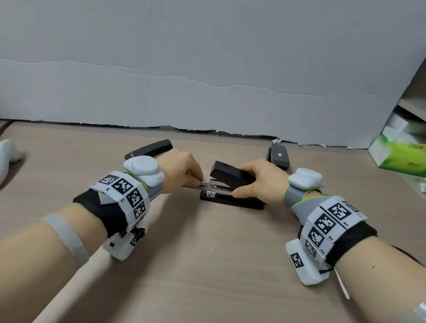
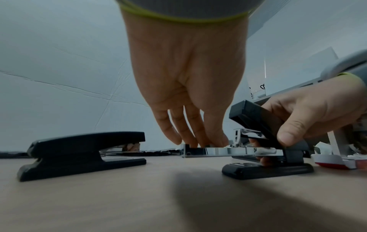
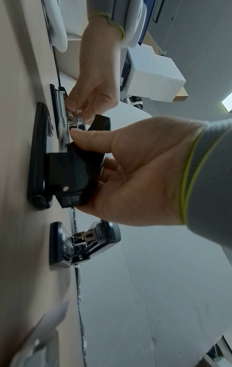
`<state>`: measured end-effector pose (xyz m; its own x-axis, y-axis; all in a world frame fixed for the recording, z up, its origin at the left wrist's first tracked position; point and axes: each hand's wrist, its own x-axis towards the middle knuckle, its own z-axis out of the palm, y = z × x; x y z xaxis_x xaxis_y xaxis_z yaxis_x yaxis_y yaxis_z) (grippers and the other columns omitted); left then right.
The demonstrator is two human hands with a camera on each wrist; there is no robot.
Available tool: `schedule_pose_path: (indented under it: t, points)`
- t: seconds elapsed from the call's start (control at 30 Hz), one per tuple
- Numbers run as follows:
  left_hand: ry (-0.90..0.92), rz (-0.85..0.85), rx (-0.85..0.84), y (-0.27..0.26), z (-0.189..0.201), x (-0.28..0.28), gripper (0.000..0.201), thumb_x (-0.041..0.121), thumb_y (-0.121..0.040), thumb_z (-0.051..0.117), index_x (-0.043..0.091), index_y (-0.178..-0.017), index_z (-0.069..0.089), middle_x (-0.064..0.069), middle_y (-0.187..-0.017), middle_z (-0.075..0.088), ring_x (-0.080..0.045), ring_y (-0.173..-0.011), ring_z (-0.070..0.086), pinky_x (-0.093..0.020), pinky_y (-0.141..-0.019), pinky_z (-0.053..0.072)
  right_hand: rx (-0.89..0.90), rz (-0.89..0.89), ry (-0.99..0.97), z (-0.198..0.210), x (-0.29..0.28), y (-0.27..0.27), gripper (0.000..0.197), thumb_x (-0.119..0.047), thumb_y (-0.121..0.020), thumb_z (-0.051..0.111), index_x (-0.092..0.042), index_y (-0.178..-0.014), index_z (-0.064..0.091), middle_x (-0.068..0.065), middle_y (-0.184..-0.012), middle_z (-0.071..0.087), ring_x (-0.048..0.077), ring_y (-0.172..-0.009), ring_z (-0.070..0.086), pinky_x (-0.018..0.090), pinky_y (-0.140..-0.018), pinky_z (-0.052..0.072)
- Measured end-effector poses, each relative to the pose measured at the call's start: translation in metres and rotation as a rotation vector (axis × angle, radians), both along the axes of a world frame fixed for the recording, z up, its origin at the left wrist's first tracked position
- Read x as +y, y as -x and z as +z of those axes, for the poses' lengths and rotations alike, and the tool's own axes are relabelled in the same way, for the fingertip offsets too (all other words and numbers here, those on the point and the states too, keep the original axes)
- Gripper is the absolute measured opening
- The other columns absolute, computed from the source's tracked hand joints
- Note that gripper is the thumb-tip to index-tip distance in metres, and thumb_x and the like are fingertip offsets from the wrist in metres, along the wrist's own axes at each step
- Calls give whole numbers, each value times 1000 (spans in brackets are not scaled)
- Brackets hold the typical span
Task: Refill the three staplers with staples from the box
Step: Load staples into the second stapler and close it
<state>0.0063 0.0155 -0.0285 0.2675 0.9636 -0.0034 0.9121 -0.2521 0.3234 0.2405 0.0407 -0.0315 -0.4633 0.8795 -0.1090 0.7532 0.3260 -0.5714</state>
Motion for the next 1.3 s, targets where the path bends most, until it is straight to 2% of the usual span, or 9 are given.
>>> schedule_pose_path:
  t: [0.17, 0.33, 0.5, 0.6, 0.7, 0.93, 1.1, 1.2, 1.3]
  points:
    - [-24, -23, 6, 0, 1, -1, 16, 23, -89, 66, 25, -102, 75, 11, -84, 61, -14, -86, 58, -27, -80, 47, 21, 7, 19, 0, 2, 1, 20, -30, -75, 80, -30, -91, 67, 2, -92, 74, 26, -87, 70, 39, -81, 57]
    - [-32, -37, 24, 1, 0, -1, 15, 23, -88, 67, 24, -101, 75, 10, -83, 61, -14, -85, 56, -28, -80, 47, 38, 7, 26, -1, 2, 0, 18, -29, -75, 80, -34, -79, 63, 1, -88, 73, 22, -76, 66, 33, -72, 53]
    - [-21, -19, 25, 2, 0, -1, 14, 24, -88, 68, 24, -101, 75, 10, -83, 63, -15, -85, 59, -24, -74, 42, 39, -1, 25, -2, 3, 0, 20, -30, -74, 81, -34, -85, 65, 1, -90, 74, 27, -86, 70, 39, -79, 57]
    - [-42, -27, 43, 1, 2, -3, 16, 25, -90, 66, 24, -103, 74, 7, -90, 67, -16, -88, 57, -28, -79, 47, 37, 9, 21, -2, 4, 0, 19, -30, -74, 80, -33, -86, 66, 1, -90, 74, 26, -85, 70, 40, -79, 57]
    - [-53, -52, 57, 0, 3, -4, 16, 25, -91, 64, 23, -104, 74, 4, -96, 69, -18, -92, 58, -33, -85, 49, 38, 7, 21, -2, 3, 0, 19, -29, -75, 80, -35, -79, 63, 1, -88, 73, 23, -78, 67, 36, -76, 54]
    - [-49, -98, 140, 0, 3, -2, 18, 26, -92, 62, 23, -105, 74, 2, -98, 69, -21, -97, 60, -35, -86, 49, 35, 2, 16, -2, 2, 1, 18, -31, -73, 81, -33, -79, 64, 4, -87, 73, 28, -83, 69, 41, -78, 56]
    - [-45, -108, 202, 5, 0, 1, 16, 30, -91, 62, 27, -102, 74, 4, -94, 66, -20, -94, 55, -40, -84, 51, 39, 3, 19, -2, 2, 0, 19, -31, -73, 81, -31, -85, 65, 4, -90, 74, 28, -86, 70, 43, -82, 57]
    - [-39, -111, 232, 9, 2, 0, 17, 29, -92, 62, 28, -103, 74, 6, -95, 65, -16, -94, 51, -38, -85, 50, 43, -1, 29, -2, 1, -1, 19, -32, -73, 81, -33, -83, 65, 3, -91, 74, 28, -87, 70, 43, -82, 57]
    - [-30, -99, 243, 16, 5, 1, 15, 28, -90, 64, 27, -100, 75, 8, -89, 62, -19, -95, 54, -36, -84, 50, 44, 0, 32, -1, 0, 0, 19, -30, -74, 80, -34, -85, 64, 2, -92, 74, 28, -89, 70, 41, -82, 57]
